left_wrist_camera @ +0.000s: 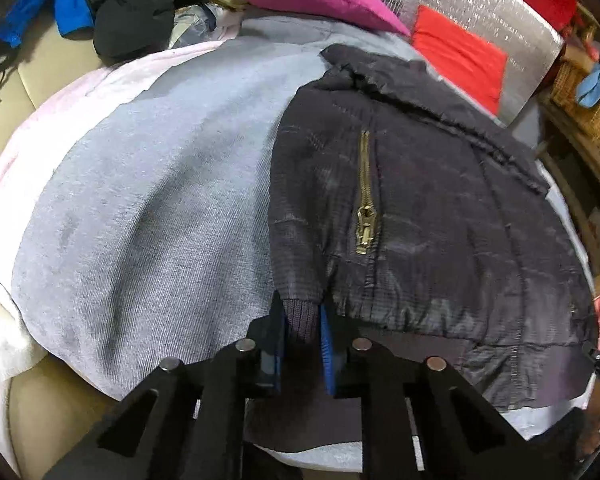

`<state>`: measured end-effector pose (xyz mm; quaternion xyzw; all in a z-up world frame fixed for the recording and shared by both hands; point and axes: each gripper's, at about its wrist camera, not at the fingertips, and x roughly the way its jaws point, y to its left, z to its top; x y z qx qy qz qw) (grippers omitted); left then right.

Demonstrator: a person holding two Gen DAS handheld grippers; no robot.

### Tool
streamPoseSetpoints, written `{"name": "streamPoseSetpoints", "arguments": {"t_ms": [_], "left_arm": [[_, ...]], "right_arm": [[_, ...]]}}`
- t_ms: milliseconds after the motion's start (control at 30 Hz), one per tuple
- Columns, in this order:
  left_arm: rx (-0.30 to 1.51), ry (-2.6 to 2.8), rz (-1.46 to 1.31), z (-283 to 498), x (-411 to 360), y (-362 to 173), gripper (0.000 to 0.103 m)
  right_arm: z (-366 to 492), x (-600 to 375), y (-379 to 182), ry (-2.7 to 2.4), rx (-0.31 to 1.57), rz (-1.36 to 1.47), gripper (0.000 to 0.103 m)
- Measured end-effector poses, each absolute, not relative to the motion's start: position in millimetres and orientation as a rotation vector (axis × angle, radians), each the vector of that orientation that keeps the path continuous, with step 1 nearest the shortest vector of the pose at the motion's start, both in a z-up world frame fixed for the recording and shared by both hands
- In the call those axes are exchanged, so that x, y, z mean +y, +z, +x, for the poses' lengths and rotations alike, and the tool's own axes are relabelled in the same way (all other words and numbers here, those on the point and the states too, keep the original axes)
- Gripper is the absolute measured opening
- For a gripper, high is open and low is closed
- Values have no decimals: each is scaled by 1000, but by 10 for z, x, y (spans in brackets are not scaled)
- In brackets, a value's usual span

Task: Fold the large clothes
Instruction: 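Close both tools on the knit waistband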

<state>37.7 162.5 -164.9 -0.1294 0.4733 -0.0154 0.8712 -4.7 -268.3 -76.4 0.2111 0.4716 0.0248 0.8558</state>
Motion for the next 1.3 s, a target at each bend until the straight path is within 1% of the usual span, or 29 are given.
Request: {"name": "streamPoseSetpoints", "arguments": {"t_ms": [200,300,367,400,433,467,500,567,600,633,667,700,800,833,867,900,933,967,1000,1033,1200,1300], "left_arm": [[940,-84,-287,136,1637,-1434,13],[956,-90,-293,43,1645,-1464,13],[983,-79,-309,92,1670,-1569,18],[996,-70,-324,131,1690,-1616,19],[1008,-59,-346,153,1712,-1643,24],[1013,-47,-373,169,1736,-1660,31],[1015,-44,-390,177,1740,-1658,35],[1004,-37,-389,191,1722,-1636,55],[992,-37,-378,191,1700,-1625,59],[989,-43,-368,198,1678,-1623,64],[992,-47,-363,181,1669,-1625,68],[1004,-50,-356,200,1640,-1646,68],[1040,-55,-345,237,1563,-1741,68],[1043,-60,-342,239,1539,-1760,68],[1046,-60,-329,236,1512,-1772,62],[1046,-70,-294,232,1463,-1765,54],[1045,-64,-255,203,1419,-1748,36],[1041,-32,-202,185,1391,-1725,11],[1041,-44,-198,170,1393,-1705,11],[1039,-56,-228,160,1437,-1676,9],[975,-89,-255,-2,1524,-1438,8],[1012,-72,-279,30,1540,-1583,10]], "right_arm": [[-167,-2794,-542,98,946,508,8],[-227,-2838,-532,101,951,515,8],[-216,-2904,-655,99,981,534,9],[-197,-2934,-704,104,985,557,13],[-186,-2968,-755,103,988,585,13],[-177,-2986,-782,103,985,597,16],[-189,-2992,-783,104,979,597,20],[-195,-2993,-789,102,967,589,28],[-184,-2998,-800,101,968,592,36],[-173,-3005,-819,95,972,598,51],[-170,-3017,-839,84,971,605,61],[-168,-3025,-857,71,964,612,69],[-133,-3000,-945,104,985,648,68],[-125,-2944,-960,126,999,633,64],[-126,-2886,-953,112,1004,584,60],[-127,-2856,-952,100,1013,553,36],[-124,-2869,-967,84,1027,548,18],[-137,-2924,-979,87,1027,581,14],[-150,-2954,-973,91,1023,592,11],[-172,-2967,-932,96,1014,589,9],[-320,-2968,-569,124,956,557,8],[-304,-3014,-686,118,996,571,9]]}}
